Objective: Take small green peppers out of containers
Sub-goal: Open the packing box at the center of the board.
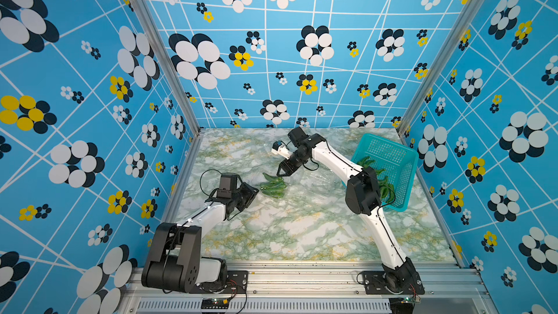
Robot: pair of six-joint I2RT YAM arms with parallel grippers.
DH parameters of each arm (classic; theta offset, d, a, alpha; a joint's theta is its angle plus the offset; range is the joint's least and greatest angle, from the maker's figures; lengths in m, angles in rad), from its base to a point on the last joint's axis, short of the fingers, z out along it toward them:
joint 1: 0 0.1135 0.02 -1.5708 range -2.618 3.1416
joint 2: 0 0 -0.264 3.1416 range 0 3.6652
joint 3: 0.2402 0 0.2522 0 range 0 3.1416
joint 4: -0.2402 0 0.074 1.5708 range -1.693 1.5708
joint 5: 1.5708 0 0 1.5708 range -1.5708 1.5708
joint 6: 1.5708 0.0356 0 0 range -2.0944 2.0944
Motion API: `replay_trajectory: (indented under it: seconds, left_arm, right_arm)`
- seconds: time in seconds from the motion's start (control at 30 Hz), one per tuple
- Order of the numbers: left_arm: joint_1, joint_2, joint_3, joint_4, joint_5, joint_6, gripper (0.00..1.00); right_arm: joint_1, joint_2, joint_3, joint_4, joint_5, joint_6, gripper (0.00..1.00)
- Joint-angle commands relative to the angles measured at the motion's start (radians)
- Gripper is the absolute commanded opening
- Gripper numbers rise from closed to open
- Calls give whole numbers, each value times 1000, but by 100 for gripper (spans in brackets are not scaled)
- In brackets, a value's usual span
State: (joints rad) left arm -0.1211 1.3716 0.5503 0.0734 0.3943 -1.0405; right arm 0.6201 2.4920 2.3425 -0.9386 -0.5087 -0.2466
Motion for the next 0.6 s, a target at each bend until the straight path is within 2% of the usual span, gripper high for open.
replay_trajectory:
  seconds: [0.0,0.17,0.4,0.57]
  left_arm:
    - [-10,12,-12,20,12,-7,37]
    - [-11,-53,-12,2,-6,5,37]
    - [0,-145,-4,-115,-42,40,37]
    - [10,-142,7,-210,-33,87,36]
  right_arm:
    - [12,22,26,-37,-26,10,57]
    - [12,34,39,-44,-24,11,57]
    - [12,51,71,-55,-24,13,57]
    - [12,54,75,-54,-25,12,57]
